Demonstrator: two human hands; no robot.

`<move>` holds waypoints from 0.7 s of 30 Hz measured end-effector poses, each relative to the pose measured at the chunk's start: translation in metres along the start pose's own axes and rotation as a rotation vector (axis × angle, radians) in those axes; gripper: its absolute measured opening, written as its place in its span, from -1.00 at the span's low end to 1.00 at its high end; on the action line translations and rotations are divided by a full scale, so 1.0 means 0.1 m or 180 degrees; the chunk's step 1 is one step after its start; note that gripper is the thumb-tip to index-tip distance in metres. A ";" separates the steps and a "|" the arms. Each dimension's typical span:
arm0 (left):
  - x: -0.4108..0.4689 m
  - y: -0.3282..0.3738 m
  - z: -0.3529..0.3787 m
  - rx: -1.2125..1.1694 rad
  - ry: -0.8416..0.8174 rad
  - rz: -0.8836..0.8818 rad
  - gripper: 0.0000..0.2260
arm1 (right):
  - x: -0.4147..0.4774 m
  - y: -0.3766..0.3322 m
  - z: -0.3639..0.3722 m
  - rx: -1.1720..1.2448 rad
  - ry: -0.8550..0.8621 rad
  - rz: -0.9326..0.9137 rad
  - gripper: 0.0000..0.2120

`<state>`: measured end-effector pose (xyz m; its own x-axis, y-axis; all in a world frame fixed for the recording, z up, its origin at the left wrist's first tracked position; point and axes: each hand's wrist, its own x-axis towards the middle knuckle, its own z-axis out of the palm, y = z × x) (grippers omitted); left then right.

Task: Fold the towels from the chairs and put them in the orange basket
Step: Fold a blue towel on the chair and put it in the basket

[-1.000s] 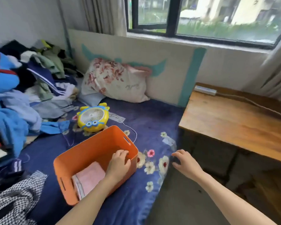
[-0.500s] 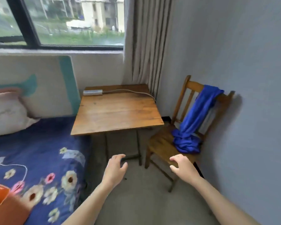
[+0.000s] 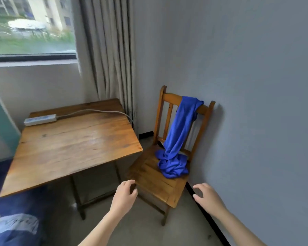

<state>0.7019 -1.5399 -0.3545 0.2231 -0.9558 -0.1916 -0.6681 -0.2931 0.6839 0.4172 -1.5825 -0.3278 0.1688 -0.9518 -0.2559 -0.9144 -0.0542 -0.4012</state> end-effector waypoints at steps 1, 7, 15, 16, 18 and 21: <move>0.15 0.00 0.03 -0.0004 -0.0036 -0.0022 -0.66 | 0.10 0.06 -0.03 -0.0018 -0.0021 0.0080 -0.66; 0.85 0.12 0.23 0.0047 -0.0341 -0.0097 -0.64 | 0.55 0.33 -0.22 0.0008 0.0023 0.0451 -0.66; 1.43 0.32 0.59 0.0116 -0.0640 -0.0254 -0.64 | 1.11 0.61 -0.13 0.0180 -0.0206 0.0647 -0.66; 1.49 0.33 0.62 0.0127 -0.0670 -0.0281 -0.64 | 1.21 0.63 -0.12 0.0199 -0.0248 0.0641 -0.66; 1.66 0.36 0.69 0.0185 -0.0720 -0.0375 -0.64 | 1.43 0.70 -0.12 0.0190 -0.0376 0.0612 -0.66; 1.87 0.39 0.78 0.0270 -0.0814 -0.0544 -0.67 | 1.74 0.79 -0.13 0.0226 -0.0540 0.0682 -0.66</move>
<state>0.6621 -1.7321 -0.4182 0.1587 -0.8645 -0.4769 -0.6955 -0.4407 0.5675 0.3695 -1.7567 -0.3927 0.0391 -0.8749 -0.4827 -0.9088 0.1697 -0.3812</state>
